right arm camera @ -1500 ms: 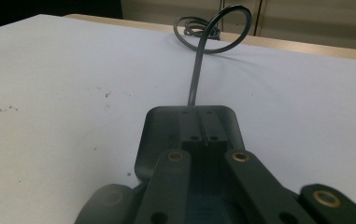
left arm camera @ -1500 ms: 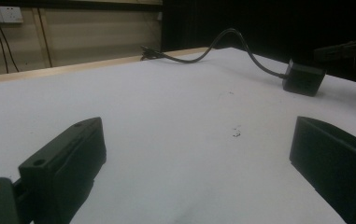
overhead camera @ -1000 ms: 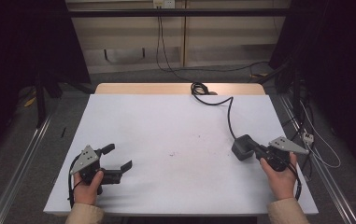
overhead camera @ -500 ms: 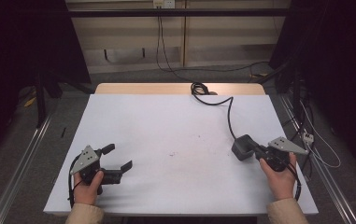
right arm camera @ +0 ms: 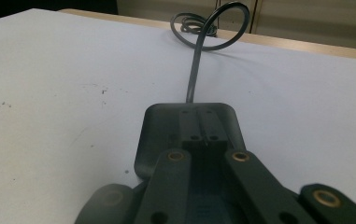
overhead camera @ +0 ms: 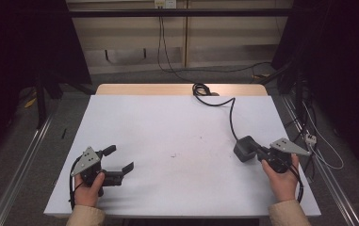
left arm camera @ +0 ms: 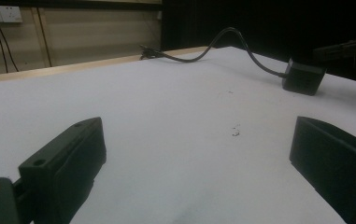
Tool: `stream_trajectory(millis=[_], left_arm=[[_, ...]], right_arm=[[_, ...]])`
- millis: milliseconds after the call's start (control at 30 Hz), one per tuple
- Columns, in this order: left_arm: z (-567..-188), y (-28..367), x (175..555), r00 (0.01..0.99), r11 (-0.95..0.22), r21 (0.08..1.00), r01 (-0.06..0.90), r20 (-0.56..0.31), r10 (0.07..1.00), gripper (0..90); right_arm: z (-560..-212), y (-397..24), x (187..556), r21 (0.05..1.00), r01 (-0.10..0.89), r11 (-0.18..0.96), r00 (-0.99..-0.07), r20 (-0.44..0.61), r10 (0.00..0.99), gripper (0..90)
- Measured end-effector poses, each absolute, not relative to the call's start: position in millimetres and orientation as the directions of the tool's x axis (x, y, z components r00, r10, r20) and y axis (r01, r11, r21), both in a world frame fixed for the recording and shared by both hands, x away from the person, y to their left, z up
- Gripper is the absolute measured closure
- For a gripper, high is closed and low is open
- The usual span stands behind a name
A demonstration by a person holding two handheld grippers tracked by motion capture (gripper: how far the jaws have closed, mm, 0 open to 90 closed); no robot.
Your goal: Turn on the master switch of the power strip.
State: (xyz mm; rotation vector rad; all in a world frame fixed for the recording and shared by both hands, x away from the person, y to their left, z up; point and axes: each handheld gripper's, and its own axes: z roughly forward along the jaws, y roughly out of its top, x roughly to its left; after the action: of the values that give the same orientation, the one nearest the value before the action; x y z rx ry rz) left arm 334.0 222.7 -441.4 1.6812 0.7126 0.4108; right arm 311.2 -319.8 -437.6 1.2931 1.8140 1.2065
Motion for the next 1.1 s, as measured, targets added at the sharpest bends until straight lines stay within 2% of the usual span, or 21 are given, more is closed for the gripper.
stream_trajectory(millis=[1100], left_arm=[[-441.2,222.2,333.5,0.748,-0.107,0.967,0.231,-0.106,0.655,3.3]], right_arm=[[-437.2,-318.5,311.1,0.909,0.392,0.139,-0.350,0.008,0.937,90.0]])
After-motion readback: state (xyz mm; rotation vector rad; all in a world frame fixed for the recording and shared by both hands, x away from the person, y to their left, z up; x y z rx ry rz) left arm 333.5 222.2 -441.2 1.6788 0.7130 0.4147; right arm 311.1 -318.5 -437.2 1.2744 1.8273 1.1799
